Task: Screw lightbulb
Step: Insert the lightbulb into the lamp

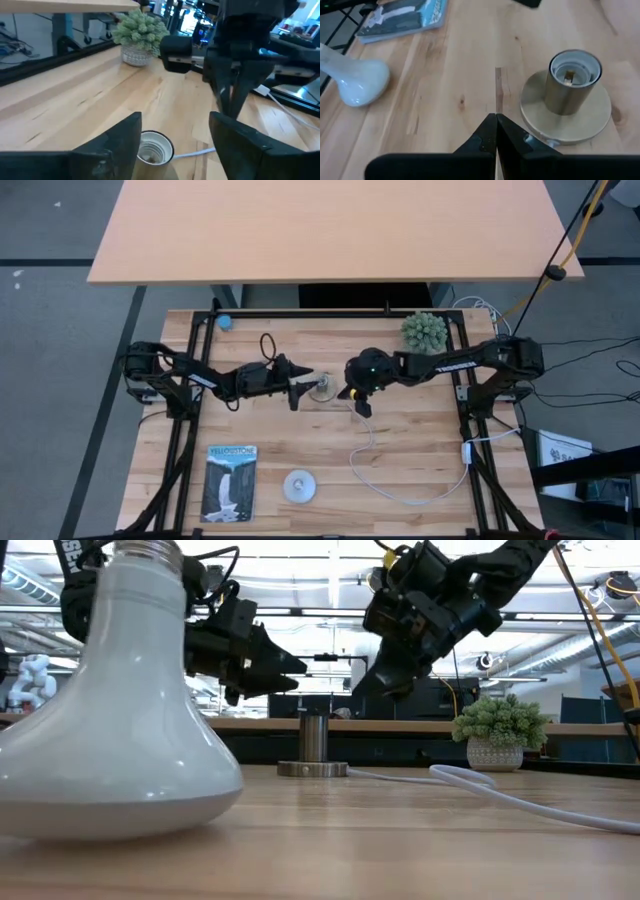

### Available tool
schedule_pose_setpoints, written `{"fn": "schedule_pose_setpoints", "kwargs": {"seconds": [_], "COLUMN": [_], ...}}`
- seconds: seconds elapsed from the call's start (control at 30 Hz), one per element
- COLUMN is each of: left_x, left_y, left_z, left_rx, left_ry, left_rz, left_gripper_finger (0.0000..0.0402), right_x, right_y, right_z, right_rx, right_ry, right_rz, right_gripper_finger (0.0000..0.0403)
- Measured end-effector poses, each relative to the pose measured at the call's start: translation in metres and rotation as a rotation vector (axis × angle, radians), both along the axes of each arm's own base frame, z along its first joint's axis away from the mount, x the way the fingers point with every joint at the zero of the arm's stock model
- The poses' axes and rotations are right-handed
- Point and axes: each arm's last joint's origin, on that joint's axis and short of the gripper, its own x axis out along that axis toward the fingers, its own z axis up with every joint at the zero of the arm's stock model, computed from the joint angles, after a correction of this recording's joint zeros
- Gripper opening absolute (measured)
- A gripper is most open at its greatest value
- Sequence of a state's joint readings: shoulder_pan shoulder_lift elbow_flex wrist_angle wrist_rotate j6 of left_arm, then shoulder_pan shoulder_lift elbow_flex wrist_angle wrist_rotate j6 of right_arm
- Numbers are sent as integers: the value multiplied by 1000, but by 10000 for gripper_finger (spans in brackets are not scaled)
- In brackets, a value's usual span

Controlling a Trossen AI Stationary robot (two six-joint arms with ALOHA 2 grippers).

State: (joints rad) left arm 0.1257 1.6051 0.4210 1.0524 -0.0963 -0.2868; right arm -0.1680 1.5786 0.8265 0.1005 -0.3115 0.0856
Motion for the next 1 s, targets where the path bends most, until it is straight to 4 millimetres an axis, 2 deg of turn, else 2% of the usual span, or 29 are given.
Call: {"fn": "schedule_pose_setpoints", "kwargs": {"seconds": [0.2, 0.3, 0.4, 0.53, 0.7, 0.8, 1.0], "left_x": [-1, -5, -10, -16, -25, -30, -43], "left_y": [-2, -3, -8, -24, -62, -87, -125], "left_z": [3, 18, 41, 78, 105, 105, 86], "left_rx": [-132, -136, -145, -140, -96, -110, -235], "left_ry": [-29, -65, -31, 173, 491, 581, 738], "left_rz": [-74, -114, -162, -180, -189, -217, -219], "left_gripper_finger": [240, 230, 217, 201, 189, 186, 185], "right_x": [2, 1, -1, -2, -2, -2, -2], "right_y": [0, 0, 0, 0, 0, 0, 0], "right_z": [-13, -17, -19, -20, -20, -20, -20], "right_rx": [29, 40, 36, 28, 17, 16, 24], "right_ry": [59, 83, 109, 122, 118, 117, 119], "right_rz": [-15, -17, -8, 1, 11, 11, 3], "right_gripper_finger": [0, 0, 0, 0, 0, 0, 0]}}
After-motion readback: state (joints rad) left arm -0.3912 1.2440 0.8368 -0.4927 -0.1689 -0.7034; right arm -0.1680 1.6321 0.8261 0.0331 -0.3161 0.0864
